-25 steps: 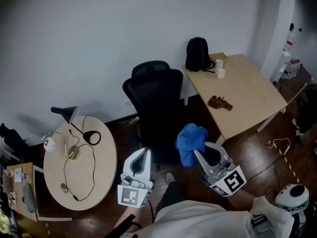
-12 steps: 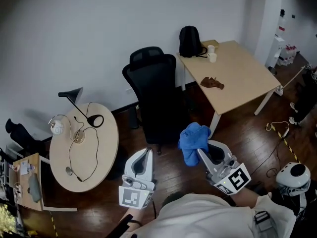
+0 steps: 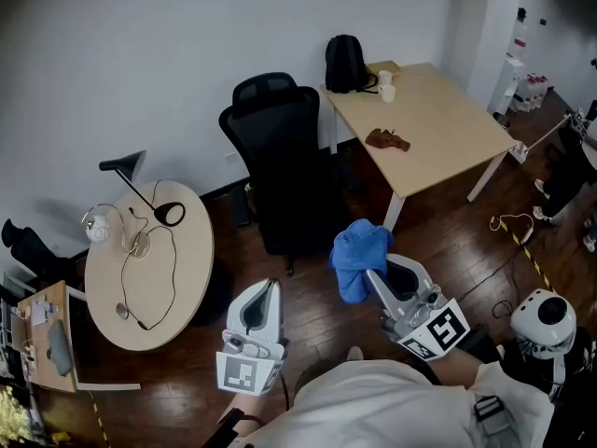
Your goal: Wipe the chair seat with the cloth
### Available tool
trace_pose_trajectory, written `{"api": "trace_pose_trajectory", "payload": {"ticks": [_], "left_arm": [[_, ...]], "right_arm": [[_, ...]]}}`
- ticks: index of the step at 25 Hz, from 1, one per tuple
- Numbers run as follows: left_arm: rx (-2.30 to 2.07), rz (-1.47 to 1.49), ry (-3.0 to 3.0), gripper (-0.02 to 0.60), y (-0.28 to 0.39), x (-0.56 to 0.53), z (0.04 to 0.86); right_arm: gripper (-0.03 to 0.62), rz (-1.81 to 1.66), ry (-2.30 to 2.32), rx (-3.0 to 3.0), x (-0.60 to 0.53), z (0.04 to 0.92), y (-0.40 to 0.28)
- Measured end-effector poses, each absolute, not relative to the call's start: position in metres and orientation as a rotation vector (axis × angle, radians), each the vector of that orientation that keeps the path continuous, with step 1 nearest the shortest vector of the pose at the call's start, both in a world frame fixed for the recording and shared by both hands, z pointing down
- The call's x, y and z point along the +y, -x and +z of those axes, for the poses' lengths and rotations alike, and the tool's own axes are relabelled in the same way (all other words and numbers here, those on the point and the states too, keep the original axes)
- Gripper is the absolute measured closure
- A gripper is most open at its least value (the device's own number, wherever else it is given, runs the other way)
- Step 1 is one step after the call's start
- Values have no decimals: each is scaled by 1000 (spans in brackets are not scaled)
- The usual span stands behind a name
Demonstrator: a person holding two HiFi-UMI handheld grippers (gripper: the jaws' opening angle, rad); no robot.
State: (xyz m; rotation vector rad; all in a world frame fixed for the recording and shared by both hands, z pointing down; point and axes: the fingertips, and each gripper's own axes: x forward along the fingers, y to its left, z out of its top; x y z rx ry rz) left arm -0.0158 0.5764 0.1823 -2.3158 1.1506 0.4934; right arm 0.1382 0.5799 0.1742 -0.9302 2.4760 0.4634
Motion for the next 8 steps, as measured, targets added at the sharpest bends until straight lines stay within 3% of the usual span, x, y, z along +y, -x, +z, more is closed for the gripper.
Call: {"api": "trace_pose_trajectory", "payload": {"ticks": [8], "left_arm": [[1155,505,2313,563,3,594,197]], "right_arm": [[537,495,915,2489,598,190,-149]]}}
